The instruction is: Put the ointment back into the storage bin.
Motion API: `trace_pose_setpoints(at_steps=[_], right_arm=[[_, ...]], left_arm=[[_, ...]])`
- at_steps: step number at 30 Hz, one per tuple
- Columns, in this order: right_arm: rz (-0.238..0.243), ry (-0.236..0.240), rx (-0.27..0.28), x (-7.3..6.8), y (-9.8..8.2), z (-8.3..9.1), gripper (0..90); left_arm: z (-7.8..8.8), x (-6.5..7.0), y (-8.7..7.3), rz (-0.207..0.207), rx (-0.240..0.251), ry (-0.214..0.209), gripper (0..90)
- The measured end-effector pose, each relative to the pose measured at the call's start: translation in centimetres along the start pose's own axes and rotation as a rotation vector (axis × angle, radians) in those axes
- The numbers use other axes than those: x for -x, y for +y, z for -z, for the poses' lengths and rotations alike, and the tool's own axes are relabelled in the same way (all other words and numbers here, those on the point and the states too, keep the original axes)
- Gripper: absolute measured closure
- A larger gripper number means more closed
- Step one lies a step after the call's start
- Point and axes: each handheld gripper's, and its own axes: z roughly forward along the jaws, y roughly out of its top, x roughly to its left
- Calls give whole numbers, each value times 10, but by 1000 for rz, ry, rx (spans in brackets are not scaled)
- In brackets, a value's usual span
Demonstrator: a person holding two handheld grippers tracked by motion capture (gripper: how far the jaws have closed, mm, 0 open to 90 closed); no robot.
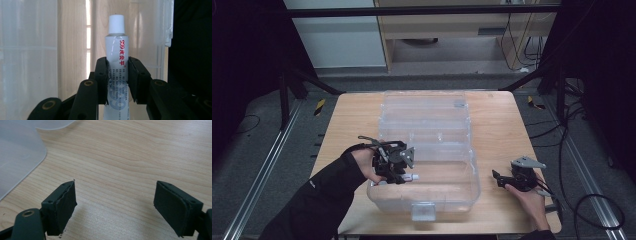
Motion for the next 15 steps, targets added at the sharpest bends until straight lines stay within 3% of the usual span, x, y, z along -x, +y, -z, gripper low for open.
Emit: trace_pose_setpoints(at_steps=[15], right_arm=[[7,5,-3,0,0,-1,181]], left_arm=[[-32,-5,-2,-19,-48,-31,706]])
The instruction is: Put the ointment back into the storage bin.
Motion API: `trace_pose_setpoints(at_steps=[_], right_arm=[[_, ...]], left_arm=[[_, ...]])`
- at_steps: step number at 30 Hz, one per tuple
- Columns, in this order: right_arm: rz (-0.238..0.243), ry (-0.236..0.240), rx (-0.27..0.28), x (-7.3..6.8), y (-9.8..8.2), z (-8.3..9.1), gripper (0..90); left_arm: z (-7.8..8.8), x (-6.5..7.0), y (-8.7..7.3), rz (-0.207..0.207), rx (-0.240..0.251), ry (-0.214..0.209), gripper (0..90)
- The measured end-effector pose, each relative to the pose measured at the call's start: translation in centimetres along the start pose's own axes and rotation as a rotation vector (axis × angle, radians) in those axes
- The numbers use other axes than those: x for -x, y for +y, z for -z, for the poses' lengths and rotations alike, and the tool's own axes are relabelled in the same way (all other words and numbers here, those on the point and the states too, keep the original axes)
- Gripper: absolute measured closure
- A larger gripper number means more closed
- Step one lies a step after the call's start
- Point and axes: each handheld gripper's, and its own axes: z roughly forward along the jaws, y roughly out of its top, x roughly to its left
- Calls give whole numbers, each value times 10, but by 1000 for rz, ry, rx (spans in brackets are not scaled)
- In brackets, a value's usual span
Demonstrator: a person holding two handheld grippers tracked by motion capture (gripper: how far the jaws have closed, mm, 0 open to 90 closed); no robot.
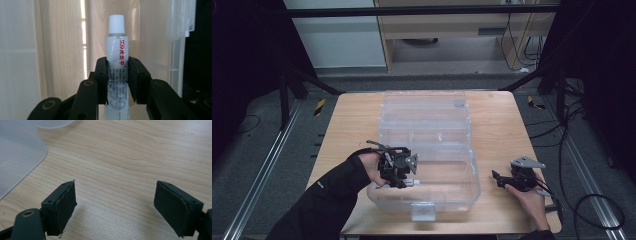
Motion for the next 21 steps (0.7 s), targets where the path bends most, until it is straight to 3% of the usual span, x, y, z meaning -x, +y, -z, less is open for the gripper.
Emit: trace_pose_setpoints(at_steps=[9,10,12,13,16,20,21], right_arm=[[-1,2,-2,0,0,0,181],[-4,3,-3,-1,0,0,181],[-1,3,-3,-1,0,0,180],[-3,3,-4,-1,0,0,181],[-3,3,-4,-1,0,0,181],[-1,5,-5,-1,0,0,180],[0,5,-6,-1,0,0,180]], left_arm=[[-20,-2,-2,9,-15,-27,706],[-22,0,-3,48,-21,-31,705],[-25,0,-4,61,-19,-34,705],[-28,-1,-4,48,-17,-38,705],[-34,0,-5,72,-26,-44,705],[-39,-3,-7,64,-35,-48,705],[-41,-3,-7,79,-31,-49,705]])
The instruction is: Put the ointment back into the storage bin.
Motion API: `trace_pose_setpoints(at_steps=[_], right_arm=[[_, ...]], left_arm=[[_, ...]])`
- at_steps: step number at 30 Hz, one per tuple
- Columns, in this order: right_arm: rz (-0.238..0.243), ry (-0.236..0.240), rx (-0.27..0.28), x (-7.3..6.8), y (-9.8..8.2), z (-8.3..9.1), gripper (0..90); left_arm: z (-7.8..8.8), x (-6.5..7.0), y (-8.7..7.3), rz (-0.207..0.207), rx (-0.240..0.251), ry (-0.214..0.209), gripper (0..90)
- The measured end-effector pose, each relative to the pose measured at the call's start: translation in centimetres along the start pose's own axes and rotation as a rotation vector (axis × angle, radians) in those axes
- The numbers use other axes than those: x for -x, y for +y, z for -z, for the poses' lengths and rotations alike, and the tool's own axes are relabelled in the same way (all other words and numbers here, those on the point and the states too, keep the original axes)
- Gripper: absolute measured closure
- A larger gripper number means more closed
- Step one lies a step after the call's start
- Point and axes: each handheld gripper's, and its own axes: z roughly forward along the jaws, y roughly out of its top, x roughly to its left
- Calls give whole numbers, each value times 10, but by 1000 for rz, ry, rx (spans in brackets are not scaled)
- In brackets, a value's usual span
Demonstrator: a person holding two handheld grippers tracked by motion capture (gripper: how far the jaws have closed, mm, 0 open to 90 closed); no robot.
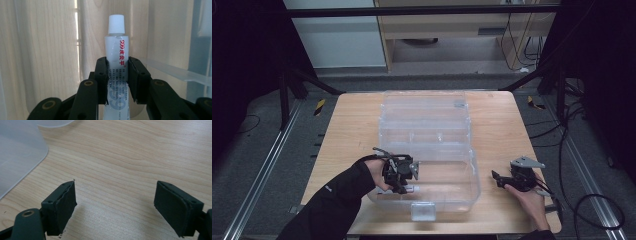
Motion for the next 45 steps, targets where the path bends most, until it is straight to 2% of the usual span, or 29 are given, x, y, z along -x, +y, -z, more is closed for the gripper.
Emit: trace_pose_setpoints(at_steps=[1,2,6,8,9,12,13,15,16,18,19,21,22,25,26,27,28,31,37,41,43,45], right_arm=[[0,0,-1,0,0,0,180],[1,0,0,0,0,0,180],[5,2,-1,0,0,0,179],[5,2,-2,0,0,0,178],[6,2,-2,0,0,0,178],[9,4,-3,0,0,0,178],[12,4,-4,0,0,0,177],[10,4,-5,0,0,0,177],[8,5,-5,0,0,0,177],[8,6,-5,0,0,0,177],[8,6,-5,0,0,0,176],[11,6,-5,0,0,0,176],[11,6,-6,0,0,0,176],[10,6,-6,0,0,0,176],[11,6,-6,0,0,0,176],[12,6,-6,0,0,0,176],[12,6,-6,0,0,0,176],[11,8,-6,-1,0,-1,175],[15,9,-7,-1,0,-1,173],[18,9,-8,0,0,-1,172],[18,10,-9,0,0,-1,173],[22,9,-8,0,0,-1,172]], left_arm=[[-1,-2,0,-21,2,2,705],[-2,-1,0,-3,-4,1,705],[-7,-2,-1,6,-9,-10,705],[-9,-3,-1,-10,-7,-11,705],[-10,-3,-1,4,-13,-13,704],[-13,-2,-1,7,-18,-15,704],[-15,-4,0,-18,-14,-15,704],[-17,-3,0,0,-23,-23,704],[-15,-2,0,16,-37,66,704],[-15,5,-1,100,-49,126,704],[-17,6,-1,128,-54,117,704],[-17,5,-1,116,-59,127,704],[-17,5,-1,115,-57,119,704],[-17,5,-1,126,-61,127,704],[-20,3,-1,102,-50,85,703],[-22,0,-1,54,-49,33,703],[-23,-2,-1,31,-45,20,703],[-23,0,-2,64,-51,33,701],[-23,0,-2,79,-53,37,698],[-23,1,-2,73,-56,53,693],[-23,-1,-2,47,-50,48,694],[-22,0,-3,46,-46,48,691]])
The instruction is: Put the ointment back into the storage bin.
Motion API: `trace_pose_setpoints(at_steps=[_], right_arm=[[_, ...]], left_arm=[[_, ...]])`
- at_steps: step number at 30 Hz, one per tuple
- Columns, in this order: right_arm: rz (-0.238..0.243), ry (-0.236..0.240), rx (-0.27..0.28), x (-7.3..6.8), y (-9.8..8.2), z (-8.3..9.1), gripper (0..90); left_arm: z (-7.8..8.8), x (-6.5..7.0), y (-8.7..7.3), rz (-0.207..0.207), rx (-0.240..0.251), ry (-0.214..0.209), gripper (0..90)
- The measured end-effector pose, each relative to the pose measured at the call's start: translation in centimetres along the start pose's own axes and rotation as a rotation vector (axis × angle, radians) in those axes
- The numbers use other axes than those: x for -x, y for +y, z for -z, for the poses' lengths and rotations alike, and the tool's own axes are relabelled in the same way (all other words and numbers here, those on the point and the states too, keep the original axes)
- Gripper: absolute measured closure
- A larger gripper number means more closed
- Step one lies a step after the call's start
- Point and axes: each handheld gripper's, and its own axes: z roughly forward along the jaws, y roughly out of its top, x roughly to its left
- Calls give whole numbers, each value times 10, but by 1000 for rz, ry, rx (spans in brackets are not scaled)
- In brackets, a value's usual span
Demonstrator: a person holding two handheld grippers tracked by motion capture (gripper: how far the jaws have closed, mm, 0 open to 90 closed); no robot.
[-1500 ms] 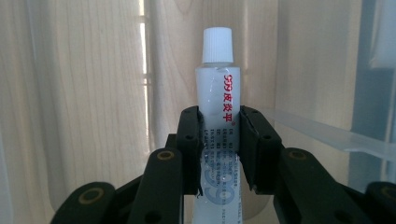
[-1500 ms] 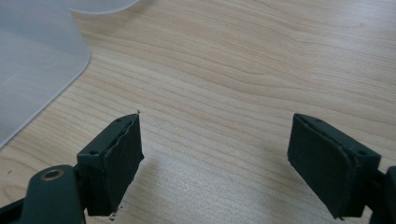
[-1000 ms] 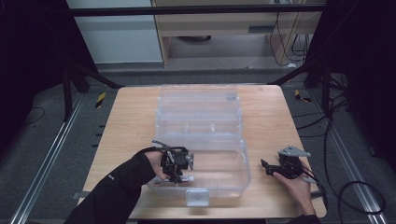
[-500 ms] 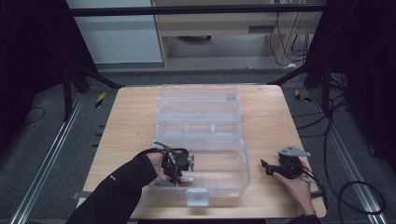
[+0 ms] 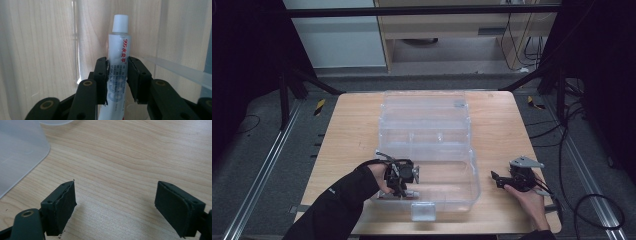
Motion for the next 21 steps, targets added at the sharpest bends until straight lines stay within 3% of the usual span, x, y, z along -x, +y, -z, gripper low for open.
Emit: trace_pose_setpoints(at_steps=[1,3,5,8,10,11,12,16,21], right_arm=[[0,0,0,0,0,0,172],[0,0,0,0,0,0,172],[0,0,0,0,0,0,173],[-3,-1,0,0,0,0,172],[-3,-2,1,0,0,0,172],[-6,-2,2,0,0,0,171],[-11,-1,2,-1,0,1,170],[-19,0,7,0,0,1,171],[-22,6,6,-1,0,1,175]], left_arm=[[-1,-3,0,-41,6,-45,684],[1,-2,0,-39,21,-39,665],[7,-3,-2,-55,50,-24,646],[21,0,-6,-27,113,16,609],[30,1,-10,12,156,37,572],[34,-1,-11,-21,169,47,566],[41,-2,-15,-21,198,64,550],[57,0,-28,63,323,86,500],[73,2,-44,139,454,95,496]])
